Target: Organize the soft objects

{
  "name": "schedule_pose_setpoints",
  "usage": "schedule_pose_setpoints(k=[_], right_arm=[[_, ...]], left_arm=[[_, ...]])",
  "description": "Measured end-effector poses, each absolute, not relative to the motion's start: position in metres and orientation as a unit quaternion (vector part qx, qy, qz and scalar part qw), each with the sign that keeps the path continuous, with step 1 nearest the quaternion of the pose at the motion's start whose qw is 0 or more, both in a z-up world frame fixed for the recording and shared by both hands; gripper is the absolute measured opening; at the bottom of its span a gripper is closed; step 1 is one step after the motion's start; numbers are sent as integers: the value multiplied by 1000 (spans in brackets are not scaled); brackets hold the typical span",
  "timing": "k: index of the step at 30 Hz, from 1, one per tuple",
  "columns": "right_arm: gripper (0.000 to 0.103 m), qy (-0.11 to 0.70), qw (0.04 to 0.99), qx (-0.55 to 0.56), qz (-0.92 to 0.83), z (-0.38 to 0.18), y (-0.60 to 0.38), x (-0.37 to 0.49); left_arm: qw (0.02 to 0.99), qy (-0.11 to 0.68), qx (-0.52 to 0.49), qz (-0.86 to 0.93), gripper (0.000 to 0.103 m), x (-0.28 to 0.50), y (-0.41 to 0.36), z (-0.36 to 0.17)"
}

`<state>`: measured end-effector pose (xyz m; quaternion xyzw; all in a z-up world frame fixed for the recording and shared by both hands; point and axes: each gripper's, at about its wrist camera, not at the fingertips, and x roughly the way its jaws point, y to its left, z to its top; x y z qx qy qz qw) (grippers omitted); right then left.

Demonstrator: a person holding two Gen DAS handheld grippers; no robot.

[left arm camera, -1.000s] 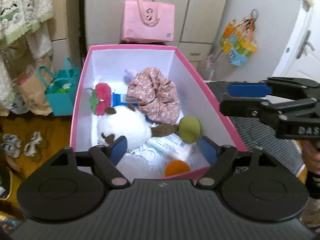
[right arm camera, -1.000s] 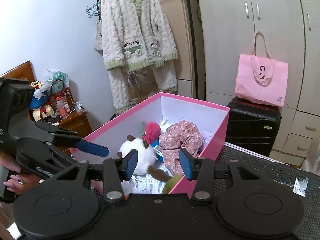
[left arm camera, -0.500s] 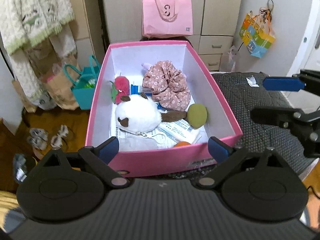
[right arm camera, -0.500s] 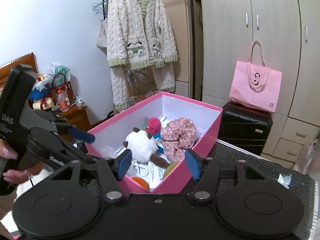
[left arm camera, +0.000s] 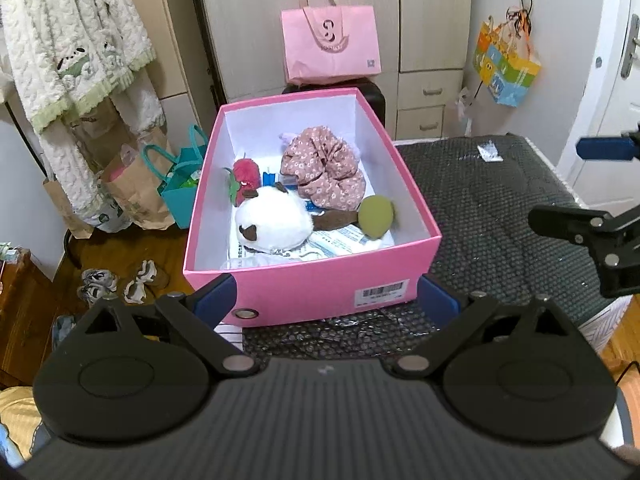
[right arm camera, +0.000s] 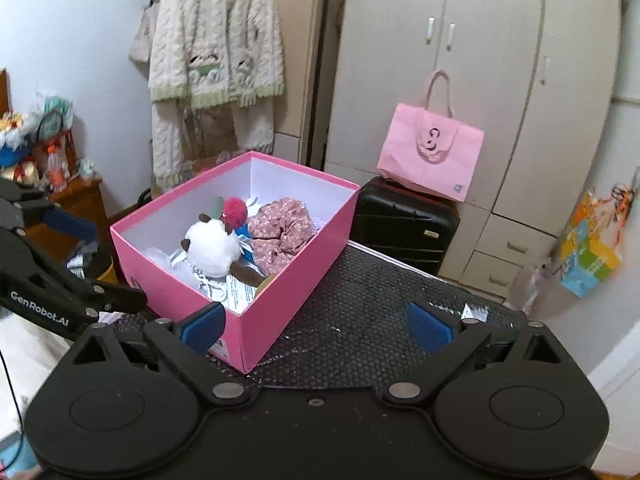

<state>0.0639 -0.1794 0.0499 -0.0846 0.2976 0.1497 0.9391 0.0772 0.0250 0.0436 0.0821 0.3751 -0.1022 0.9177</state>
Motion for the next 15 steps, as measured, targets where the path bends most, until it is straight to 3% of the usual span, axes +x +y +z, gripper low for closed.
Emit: schedule_pose_setpoints(k=[15], right_arm=[[99, 213, 969, -86, 87, 66, -187, -5]], left_arm=[[933, 337, 60, -109, 98, 45, 14, 57]])
